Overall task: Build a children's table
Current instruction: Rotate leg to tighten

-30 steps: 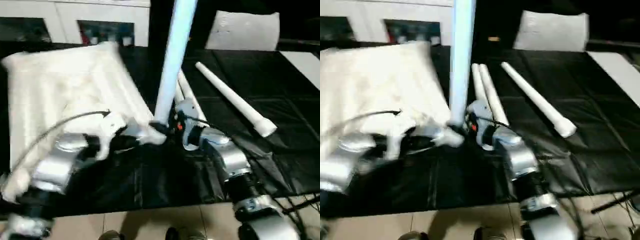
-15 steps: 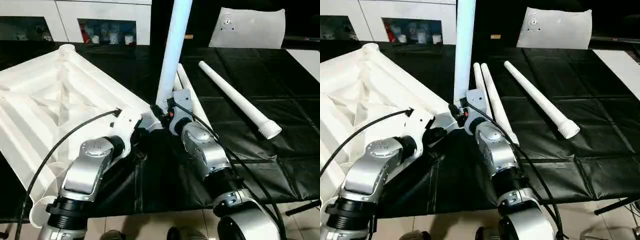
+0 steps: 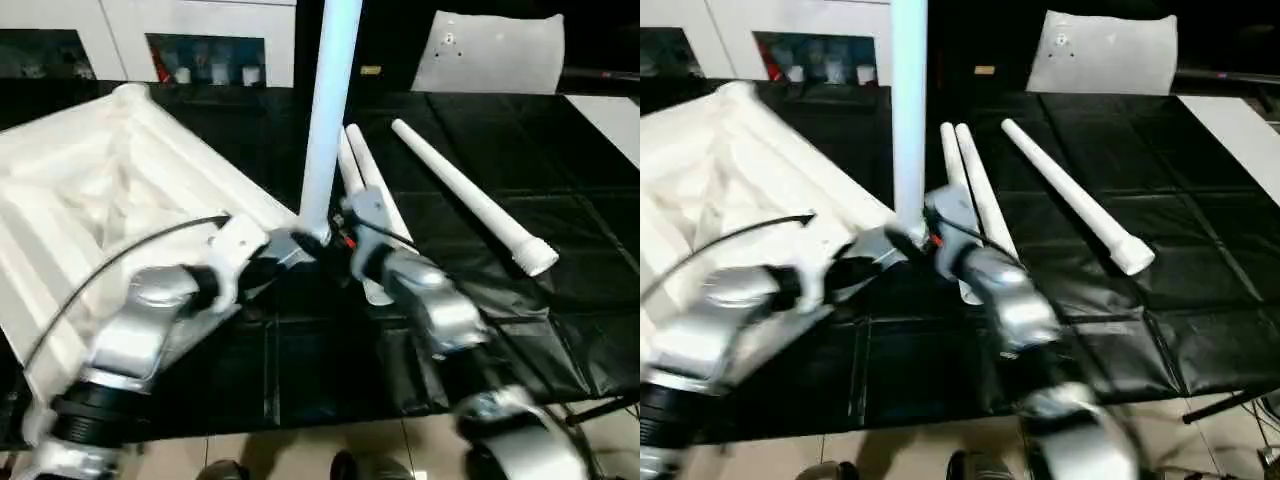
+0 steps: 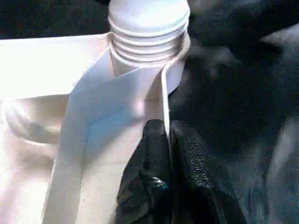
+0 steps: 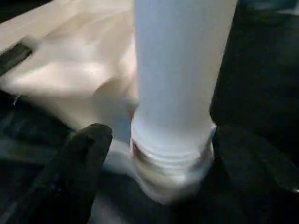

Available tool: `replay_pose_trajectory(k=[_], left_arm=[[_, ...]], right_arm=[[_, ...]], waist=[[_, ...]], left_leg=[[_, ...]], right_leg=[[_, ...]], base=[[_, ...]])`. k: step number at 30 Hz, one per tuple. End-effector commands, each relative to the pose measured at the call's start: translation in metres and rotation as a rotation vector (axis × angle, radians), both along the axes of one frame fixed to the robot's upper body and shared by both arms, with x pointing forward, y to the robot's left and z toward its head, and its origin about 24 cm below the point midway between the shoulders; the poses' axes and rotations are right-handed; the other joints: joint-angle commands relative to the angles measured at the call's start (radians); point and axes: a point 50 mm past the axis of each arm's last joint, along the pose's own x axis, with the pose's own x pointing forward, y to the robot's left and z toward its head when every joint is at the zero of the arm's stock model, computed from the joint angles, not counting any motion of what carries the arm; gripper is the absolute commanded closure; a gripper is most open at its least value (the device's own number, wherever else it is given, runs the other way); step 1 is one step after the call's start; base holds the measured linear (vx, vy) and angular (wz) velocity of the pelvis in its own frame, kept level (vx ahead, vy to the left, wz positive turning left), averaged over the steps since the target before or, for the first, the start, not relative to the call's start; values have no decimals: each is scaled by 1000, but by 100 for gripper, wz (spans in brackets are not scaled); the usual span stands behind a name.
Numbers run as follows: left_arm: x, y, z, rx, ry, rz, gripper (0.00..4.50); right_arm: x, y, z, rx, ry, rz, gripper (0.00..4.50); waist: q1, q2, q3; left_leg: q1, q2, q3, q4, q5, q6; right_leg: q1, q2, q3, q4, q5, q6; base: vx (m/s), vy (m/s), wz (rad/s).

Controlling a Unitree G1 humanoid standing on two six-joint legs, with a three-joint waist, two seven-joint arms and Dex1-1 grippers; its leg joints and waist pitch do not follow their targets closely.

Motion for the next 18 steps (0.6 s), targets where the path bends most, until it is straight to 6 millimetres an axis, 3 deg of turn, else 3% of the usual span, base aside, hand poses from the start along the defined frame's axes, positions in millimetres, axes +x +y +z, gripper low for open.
replay_pose_trajectory(k=[1, 7, 15, 18], left_arm=[[-9, -1, -12, 7, 66, -126, 450], [-13, 9, -8, -22, 145, -274, 450], [-11, 13, -5, 28, 201, -407, 450], [-8, 12, -4, 46, 197, -433, 450]], right_arm=[[-3, -4, 4, -4, -6, 82, 22], [-5, -11, 8, -73, -18, 224, 7], [-6, 0, 8, -113, -30, 340, 7], [-5, 5, 8, -87, -10, 358, 41]], waist=[[3, 12, -57], [13, 11, -58], [22, 11, -59], [26, 11, -62]], left_leg=[[2, 50, -12, -58, -81, 109], [9, 54, -8, -57, -66, 102], [12, 56, -8, -58, -67, 82], [10, 56, -8, -57, -54, 80]], right_leg=[[59, -81, 58, -64, -107, -225], [56, -83, 59, -57, -81, -262], [58, -87, 59, -53, -70, -270], [61, -87, 59, -49, -46, -276]], base=[[0, 0, 0], [0, 0, 0], [0, 0, 0], [0, 0, 0]])
